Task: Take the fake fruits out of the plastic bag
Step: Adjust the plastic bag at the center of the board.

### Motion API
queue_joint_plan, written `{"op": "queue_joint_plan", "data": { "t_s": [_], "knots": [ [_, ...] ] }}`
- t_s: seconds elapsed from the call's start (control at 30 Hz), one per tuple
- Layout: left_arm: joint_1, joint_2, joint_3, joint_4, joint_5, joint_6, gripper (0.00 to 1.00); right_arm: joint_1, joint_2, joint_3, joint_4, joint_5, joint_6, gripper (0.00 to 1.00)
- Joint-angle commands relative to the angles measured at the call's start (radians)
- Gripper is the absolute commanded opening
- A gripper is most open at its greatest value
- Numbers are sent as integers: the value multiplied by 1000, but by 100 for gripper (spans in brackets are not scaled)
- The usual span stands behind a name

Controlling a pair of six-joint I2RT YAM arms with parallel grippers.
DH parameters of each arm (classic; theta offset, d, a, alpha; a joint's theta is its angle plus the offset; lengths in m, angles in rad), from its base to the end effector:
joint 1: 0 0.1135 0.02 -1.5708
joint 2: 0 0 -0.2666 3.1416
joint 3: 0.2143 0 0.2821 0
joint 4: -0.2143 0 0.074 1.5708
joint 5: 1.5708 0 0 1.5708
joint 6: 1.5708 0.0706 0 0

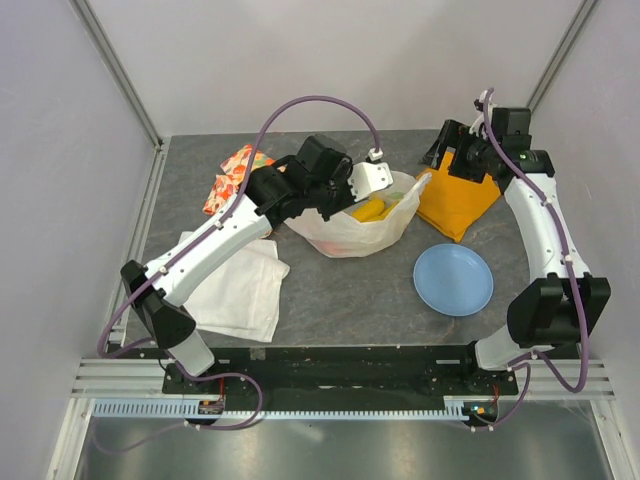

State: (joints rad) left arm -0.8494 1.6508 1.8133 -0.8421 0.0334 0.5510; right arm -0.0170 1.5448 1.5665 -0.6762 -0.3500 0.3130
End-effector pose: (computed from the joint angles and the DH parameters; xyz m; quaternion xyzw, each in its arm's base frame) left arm 0.2730 -0.3140 0.3922 0.5869 0.6853 -0.0790 0.4239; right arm 0.3990 0.0174 0.3605 0.0691 0.8838 0.2187 0.4077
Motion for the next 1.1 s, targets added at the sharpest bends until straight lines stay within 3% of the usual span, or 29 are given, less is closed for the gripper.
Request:
{"op": "queue_joint_plan", "data": {
  "t_s": [0.0,0.1,0.2,0.33,0.37,0.4,0.47,0.5,0.53,0.67,0.77,0.9,1.07],
  "knots": [
    [0,12,14,24,-84,-6,19,3,6,-48,-62,-176,132,98],
    [1,17,12,28,-90,-42,3,37,-8,-43,-137,-159,97,98],
    [9,29,15,31,-79,-68,2,77,-20,-74,-163,-150,96,98],
    [45,67,58,34,-58,-132,2,97,56,-73,-58,-158,153,80],
    [64,82,73,35,-49,-155,1,97,81,-33,-30,-170,161,71],
    [111,99,124,31,-37,-216,1,97,109,-2,-5,-179,167,47],
    [177,170,202,-1,8,-293,2,101,205,128,44,-159,164,25],
    [252,200,312,-23,66,-375,2,104,242,185,52,-153,156,10],
    [288,266,370,-37,106,-408,2,104,315,244,67,-150,149,3],
    [388,361,553,17,230,-438,2,107,500,632,96,-147,110,0],
    [424,420,708,139,260,-410,1,118,583,771,151,-159,106,0],
    [432,441,797,277,221,-395,2,140,584,807,224,-201,115,0],
    [434,402,801,299,259,-390,2,149,477,722,241,-222,43,0]
  ]
}}
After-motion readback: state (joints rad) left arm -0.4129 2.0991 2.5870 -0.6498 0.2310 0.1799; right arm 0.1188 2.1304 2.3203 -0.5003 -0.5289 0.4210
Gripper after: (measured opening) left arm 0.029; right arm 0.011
